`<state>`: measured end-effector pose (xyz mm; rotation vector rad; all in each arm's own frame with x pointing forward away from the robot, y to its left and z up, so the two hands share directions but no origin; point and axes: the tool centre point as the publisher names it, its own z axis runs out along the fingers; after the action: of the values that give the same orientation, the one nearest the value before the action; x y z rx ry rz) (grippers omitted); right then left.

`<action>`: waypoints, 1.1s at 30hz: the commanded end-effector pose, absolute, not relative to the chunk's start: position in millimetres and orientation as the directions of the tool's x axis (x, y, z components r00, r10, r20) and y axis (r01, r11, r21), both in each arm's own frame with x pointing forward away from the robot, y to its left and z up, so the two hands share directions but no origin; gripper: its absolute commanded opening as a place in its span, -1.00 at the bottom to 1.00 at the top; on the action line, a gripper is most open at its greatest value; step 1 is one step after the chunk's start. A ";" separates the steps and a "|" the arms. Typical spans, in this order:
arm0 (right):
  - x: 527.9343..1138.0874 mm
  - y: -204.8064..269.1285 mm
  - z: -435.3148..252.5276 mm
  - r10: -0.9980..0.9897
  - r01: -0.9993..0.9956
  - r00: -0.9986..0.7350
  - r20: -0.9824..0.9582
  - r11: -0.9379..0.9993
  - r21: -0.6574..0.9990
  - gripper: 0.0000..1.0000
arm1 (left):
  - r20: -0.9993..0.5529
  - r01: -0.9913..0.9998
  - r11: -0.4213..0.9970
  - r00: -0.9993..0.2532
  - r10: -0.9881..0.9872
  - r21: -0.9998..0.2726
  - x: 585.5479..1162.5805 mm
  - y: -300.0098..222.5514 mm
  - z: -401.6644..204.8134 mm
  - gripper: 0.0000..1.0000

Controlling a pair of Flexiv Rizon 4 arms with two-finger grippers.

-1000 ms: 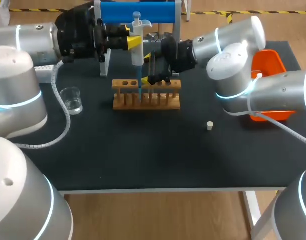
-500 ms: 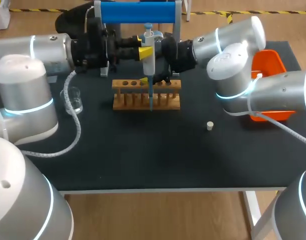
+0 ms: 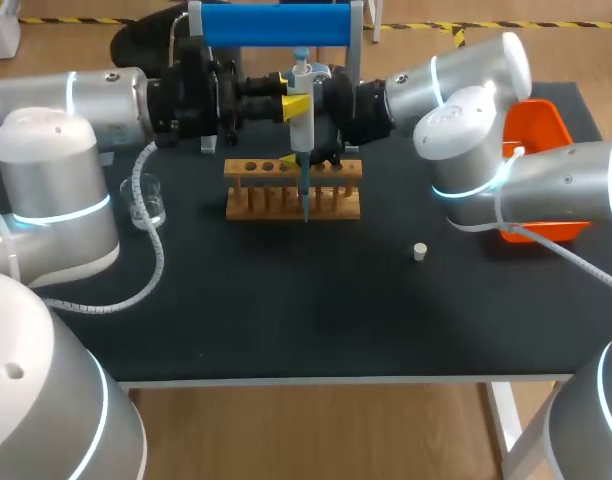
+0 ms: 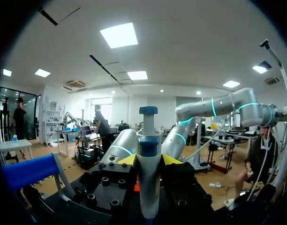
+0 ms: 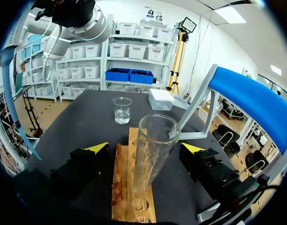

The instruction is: Invert the test tube, pick up the pipette, mount the tip to pipette, aspirate from beaker and dispense into the tube, eject the tip, return the pipette, and cap with the stopper.

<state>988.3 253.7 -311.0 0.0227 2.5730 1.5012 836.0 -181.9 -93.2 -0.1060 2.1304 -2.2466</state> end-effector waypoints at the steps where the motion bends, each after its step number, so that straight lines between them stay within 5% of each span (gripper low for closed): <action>1: 988.0 250.4 -308.6 0.100 -0.067 -0.986 -0.133 0.495 0.866 1.00 | 0.019 -0.014 -0.054 -0.997 -0.079 -0.998 836.5 -182.9 -93.1 -1.00; 24: 921.2 106.1 -244.5 0.228 -0.037 -0.960 -0.162 0.470 0.882 1.00 | 0.019 -0.014 -0.054 -0.997 -0.079 -0.998 836.5 -182.9 -93.1 -1.00; 33: 870.1 91.7 -197.9 0.199 -0.066 -0.970 -0.138 0.329 0.942 1.00 | 0.019 -0.014 -0.054 -0.997 -0.079 -0.998 836.5 -182.9 -93.1 -1.00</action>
<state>901.8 147.8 -224.7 0.1242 2.4105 1.6438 836.4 -182.0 -93.1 -0.1044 2.1319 -2.2459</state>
